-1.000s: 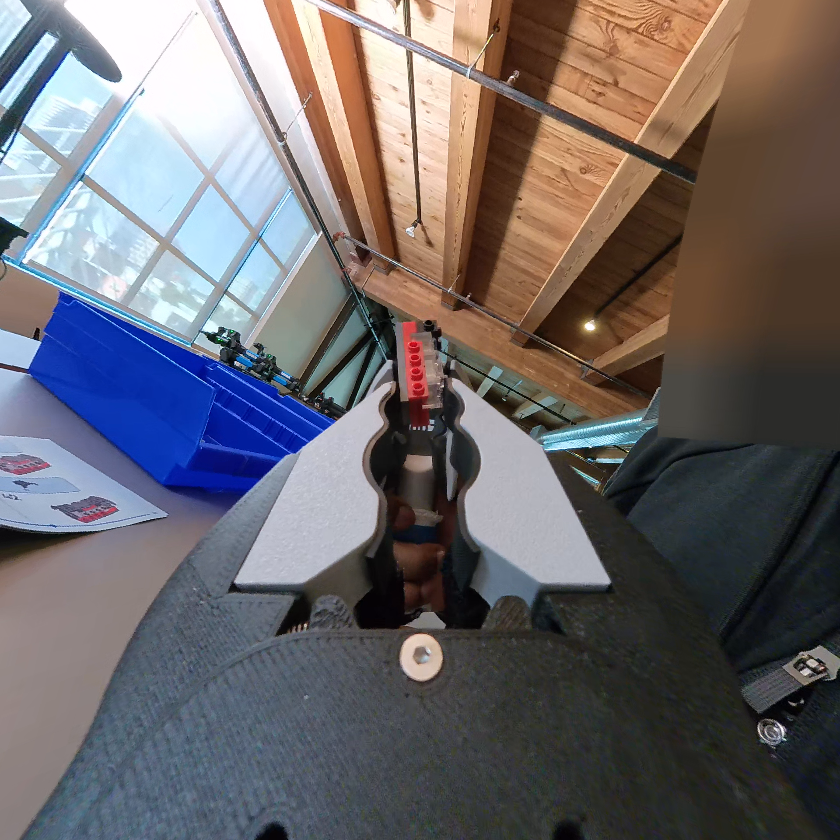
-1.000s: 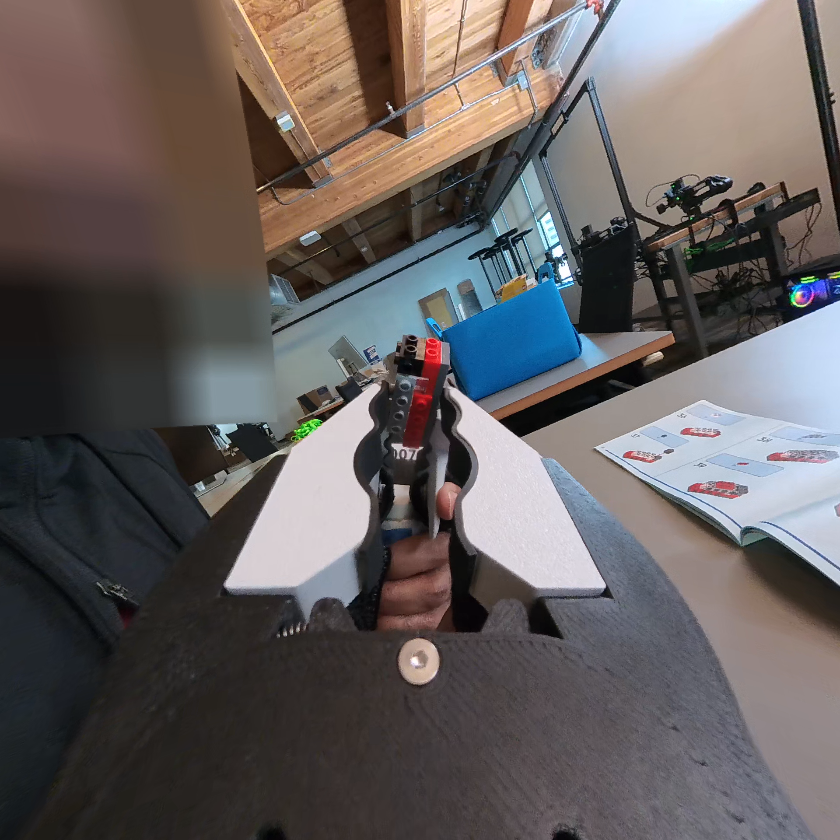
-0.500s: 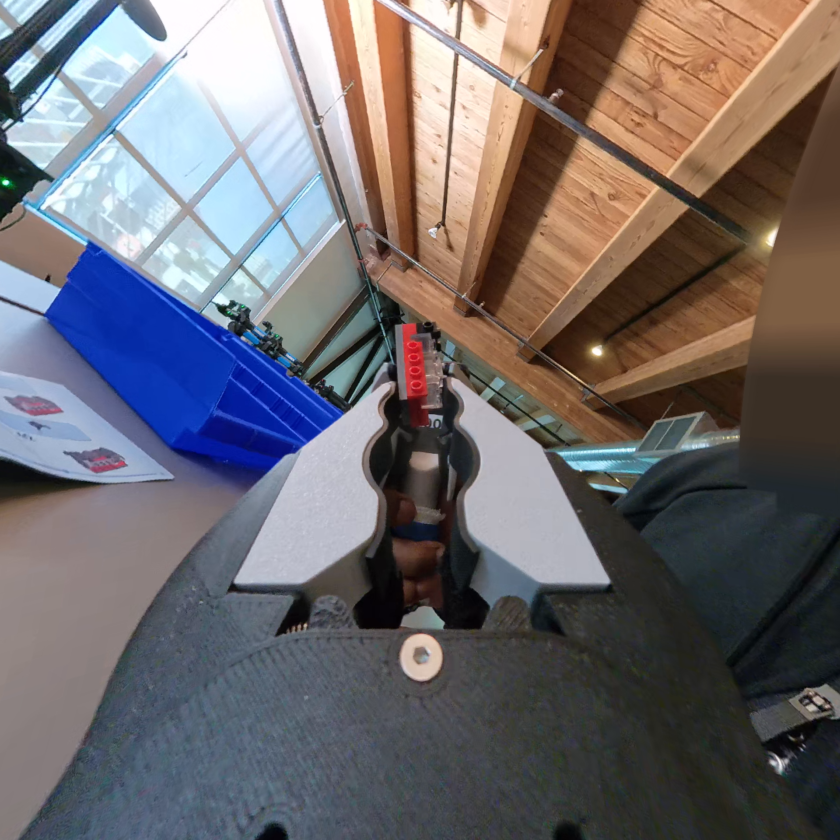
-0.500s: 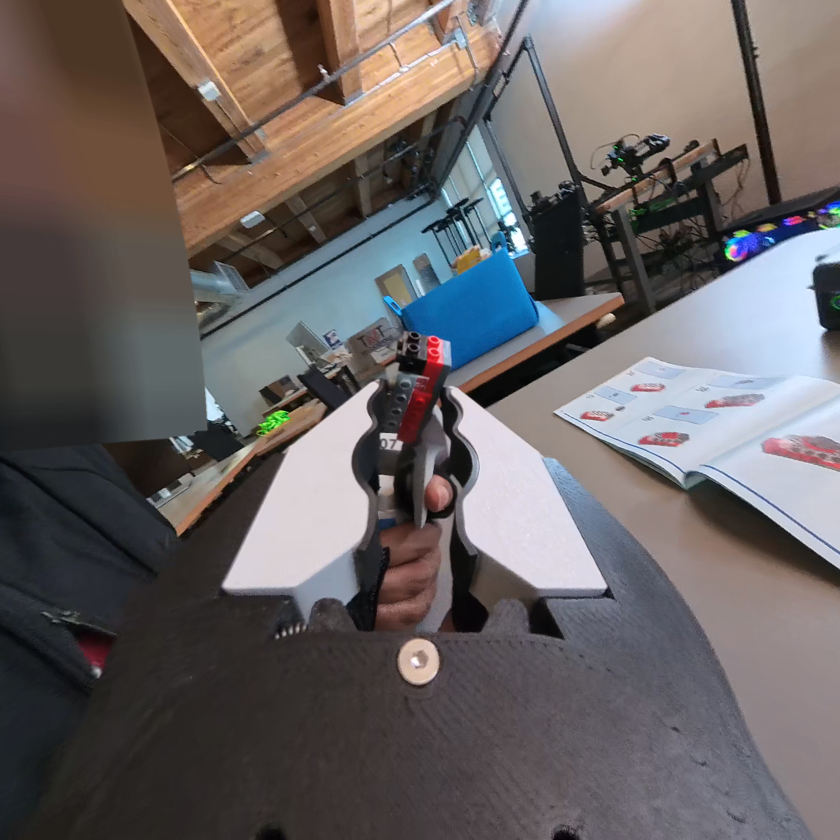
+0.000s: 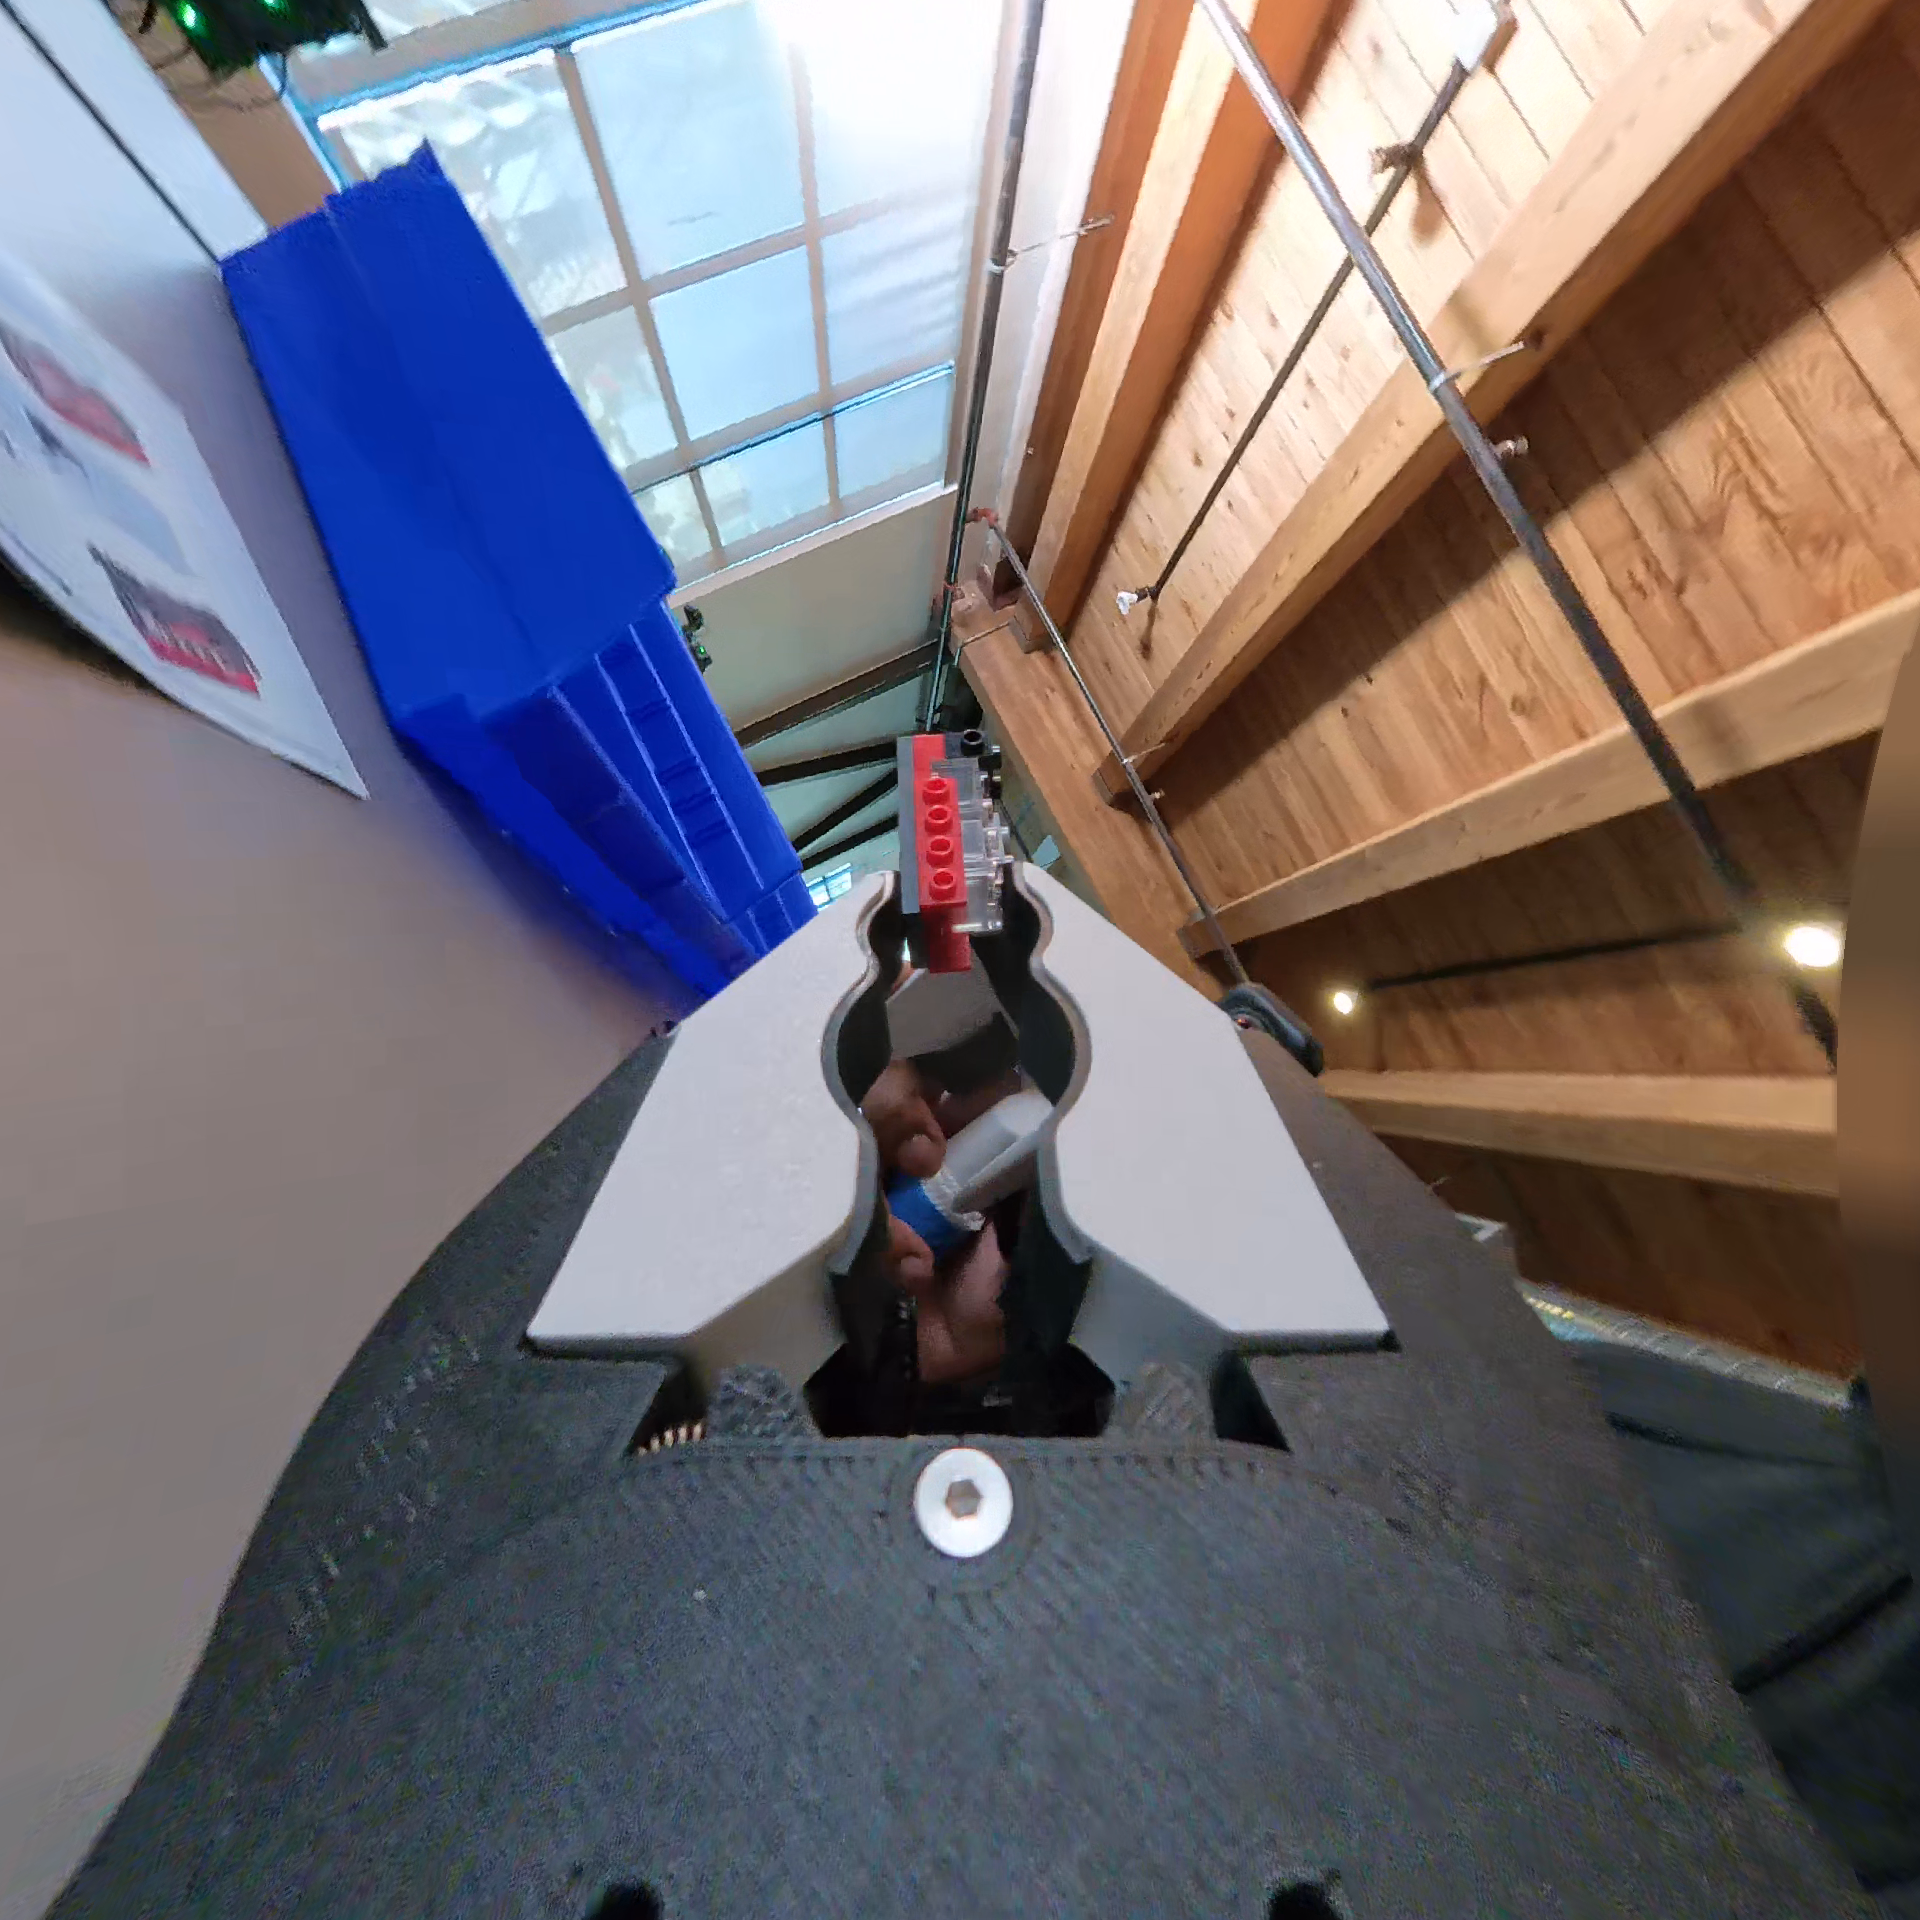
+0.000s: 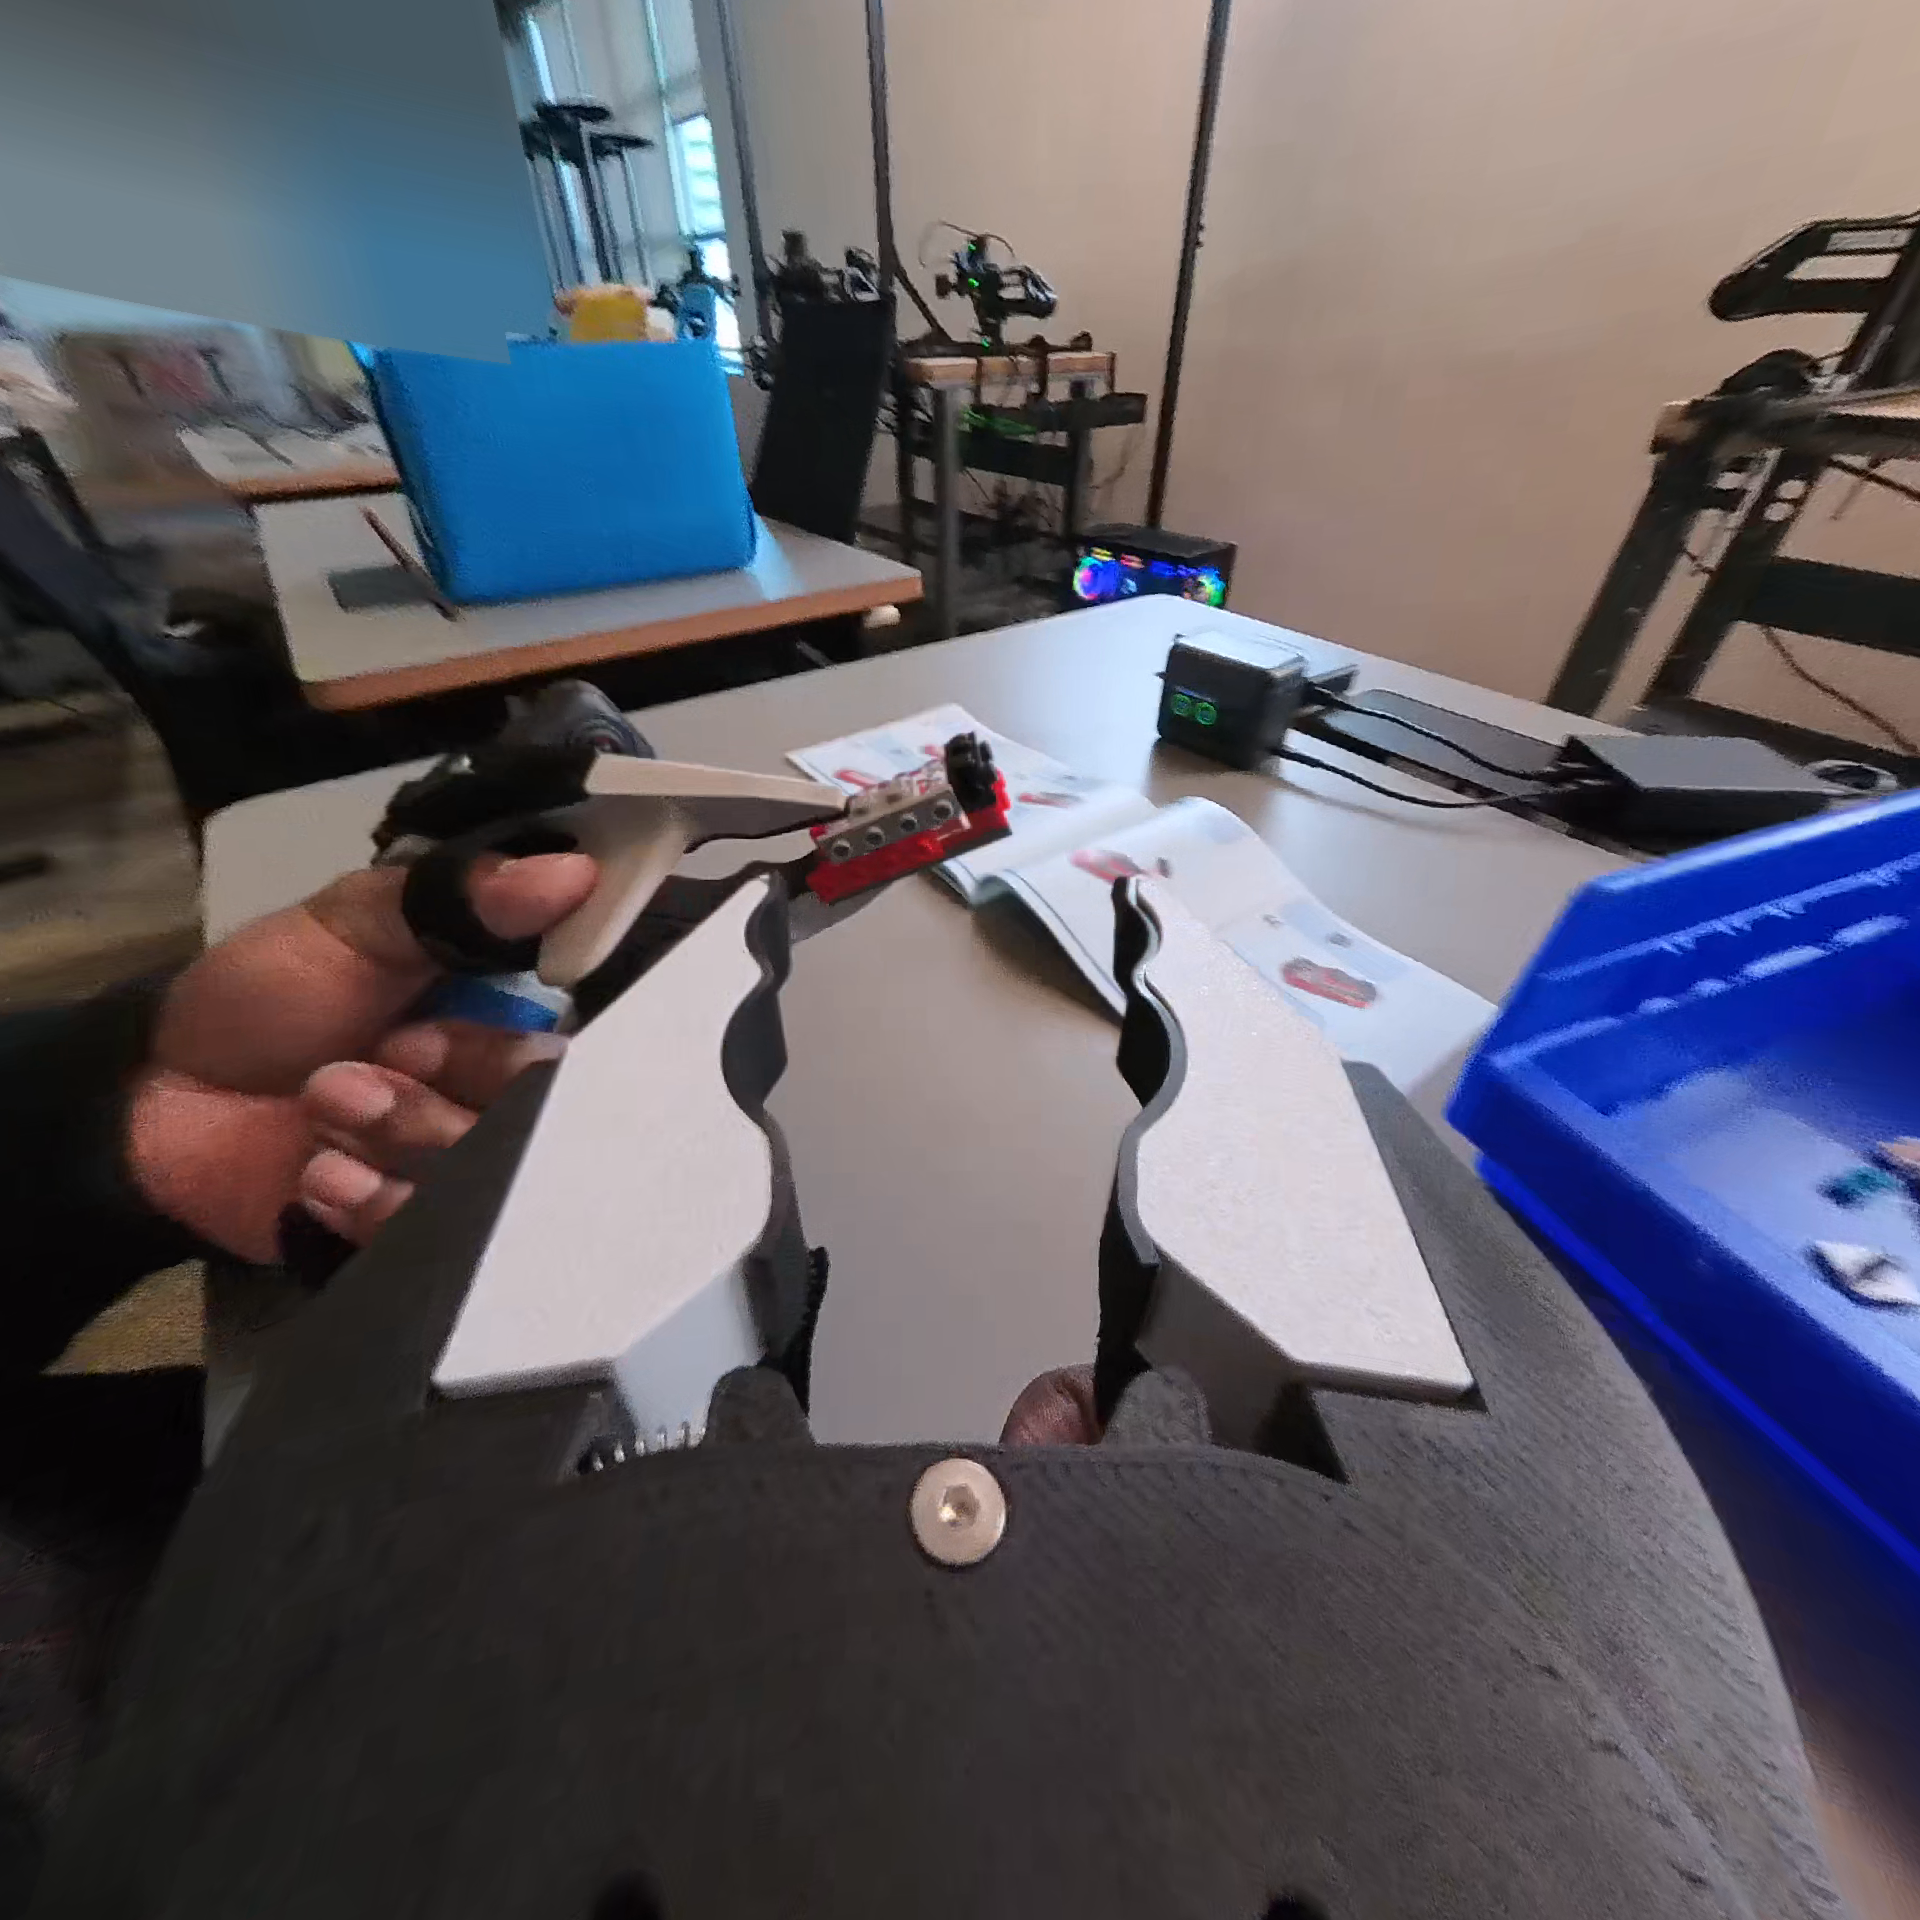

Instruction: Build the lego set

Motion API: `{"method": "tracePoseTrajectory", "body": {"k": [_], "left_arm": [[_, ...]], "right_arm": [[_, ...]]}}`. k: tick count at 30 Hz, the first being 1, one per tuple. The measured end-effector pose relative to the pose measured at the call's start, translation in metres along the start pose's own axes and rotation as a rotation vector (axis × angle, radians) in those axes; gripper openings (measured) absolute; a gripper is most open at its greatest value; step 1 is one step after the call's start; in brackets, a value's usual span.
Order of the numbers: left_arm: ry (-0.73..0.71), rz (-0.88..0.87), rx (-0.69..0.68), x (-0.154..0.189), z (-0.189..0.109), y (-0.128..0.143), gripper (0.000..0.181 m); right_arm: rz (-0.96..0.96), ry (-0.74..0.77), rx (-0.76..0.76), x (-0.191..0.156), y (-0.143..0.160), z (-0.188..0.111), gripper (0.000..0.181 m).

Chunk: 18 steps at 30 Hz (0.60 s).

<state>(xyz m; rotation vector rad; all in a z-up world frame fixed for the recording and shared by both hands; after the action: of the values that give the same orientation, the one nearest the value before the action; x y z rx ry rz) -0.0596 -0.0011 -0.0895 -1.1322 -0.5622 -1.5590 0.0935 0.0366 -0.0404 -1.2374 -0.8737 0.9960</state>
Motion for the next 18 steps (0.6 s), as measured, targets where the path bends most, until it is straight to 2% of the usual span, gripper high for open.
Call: {"method": "tracePoseTrajectory", "body": {"k": [7, 13, 18], "left_arm": [[-0.047, -0.123, -0.072, -0.012, 0.035, 0.044, 0.019], [-0.092, -0.075, -0.151, -0.008, 0.055, 0.071, 0.019], [-0.149, -0.044, -0.172, -0.009, 0.067, 0.084, 0.018]], "right_arm": [[-0.005, 0.078, -0.002, 0.024, 0.002, -0.040, 0.062], [0.019, 0.128, 0.071, 0.041, 0.009, -0.064, 0.070], [0.011, 0.104, 0.105, 0.049, 0.011, -0.073, 0.077]]}}
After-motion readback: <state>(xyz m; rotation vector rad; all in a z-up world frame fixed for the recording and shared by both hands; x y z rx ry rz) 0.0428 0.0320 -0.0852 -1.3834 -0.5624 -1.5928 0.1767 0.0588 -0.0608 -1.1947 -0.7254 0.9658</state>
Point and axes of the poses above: each gripper's, where its closed fingertips meet, z out along the fingers, y out of its underside, x = y × z across the jaws, the point moved 8 cm from there along -z, back along the fingers, and after that the axes turned 13 degrees about x, right-handed, at the moved point
